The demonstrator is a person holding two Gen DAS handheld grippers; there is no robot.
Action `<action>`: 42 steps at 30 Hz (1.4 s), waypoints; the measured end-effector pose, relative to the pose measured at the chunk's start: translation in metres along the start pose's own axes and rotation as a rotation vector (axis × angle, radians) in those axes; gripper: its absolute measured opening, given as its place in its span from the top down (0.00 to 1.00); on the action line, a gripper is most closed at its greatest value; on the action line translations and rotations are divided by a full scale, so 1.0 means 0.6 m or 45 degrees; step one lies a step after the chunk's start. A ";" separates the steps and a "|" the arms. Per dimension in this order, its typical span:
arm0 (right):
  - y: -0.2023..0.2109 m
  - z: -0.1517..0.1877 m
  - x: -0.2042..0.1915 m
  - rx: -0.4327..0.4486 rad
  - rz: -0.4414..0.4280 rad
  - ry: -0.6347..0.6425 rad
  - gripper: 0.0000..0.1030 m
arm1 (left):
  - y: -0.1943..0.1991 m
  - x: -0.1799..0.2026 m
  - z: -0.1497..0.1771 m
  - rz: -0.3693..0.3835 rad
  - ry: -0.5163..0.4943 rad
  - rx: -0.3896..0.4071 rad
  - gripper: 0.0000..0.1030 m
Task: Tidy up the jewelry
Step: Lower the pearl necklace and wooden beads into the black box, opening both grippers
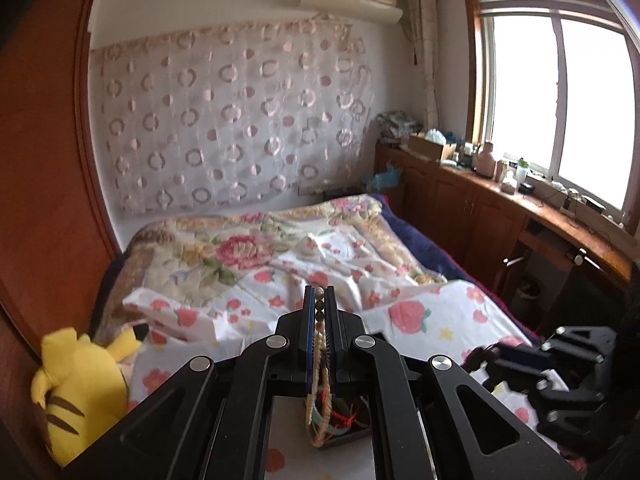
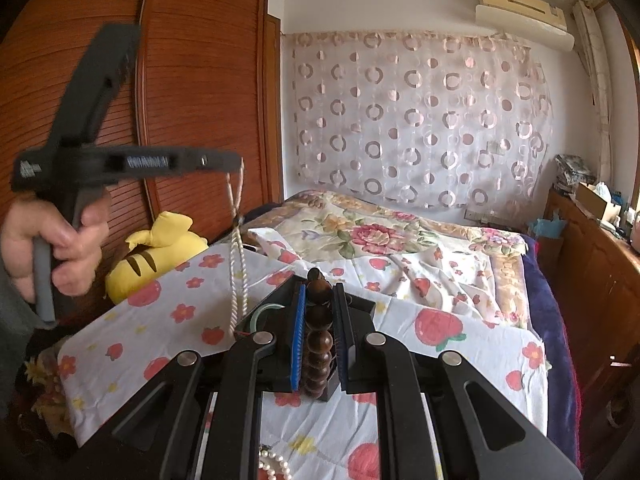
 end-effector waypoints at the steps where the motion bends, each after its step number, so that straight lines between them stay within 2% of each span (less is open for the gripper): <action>1: -0.001 -0.003 0.000 0.002 0.003 0.004 0.85 | 0.005 0.003 -0.007 -0.001 -0.005 0.012 0.96; 6: -0.011 -0.019 0.004 0.007 0.014 0.006 0.85 | 0.013 0.017 -0.033 -0.001 -0.030 0.036 0.96; 11: -0.037 -0.021 0.009 -0.014 0.015 -0.007 0.85 | -0.003 0.024 -0.023 0.011 -0.033 0.007 0.96; 22: -0.118 0.017 0.001 -0.128 0.027 -0.001 0.85 | -0.097 0.008 0.095 0.019 0.007 -0.168 0.96; 28: -0.155 0.052 -0.001 -0.205 0.020 -0.018 0.85 | -0.120 0.001 0.152 0.029 0.019 -0.227 0.96; 38: -0.161 0.066 -0.002 -0.221 0.002 -0.047 0.85 | -0.115 0.002 0.201 0.023 0.018 -0.234 0.96; 42: -0.155 0.065 -0.002 -0.210 0.004 -0.035 0.78 | -0.108 0.000 0.209 -0.006 0.011 -0.222 0.92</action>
Point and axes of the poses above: each gripper's, at about its wrist camera, not at the fingertips, and y roughly against the way its jaws point, x to its right, z to its underside, the point moved 7 cm from there along -y, roughly the way its jaws point, and after that the axes turned 3 degrees about -x, right-handed, at the moved point
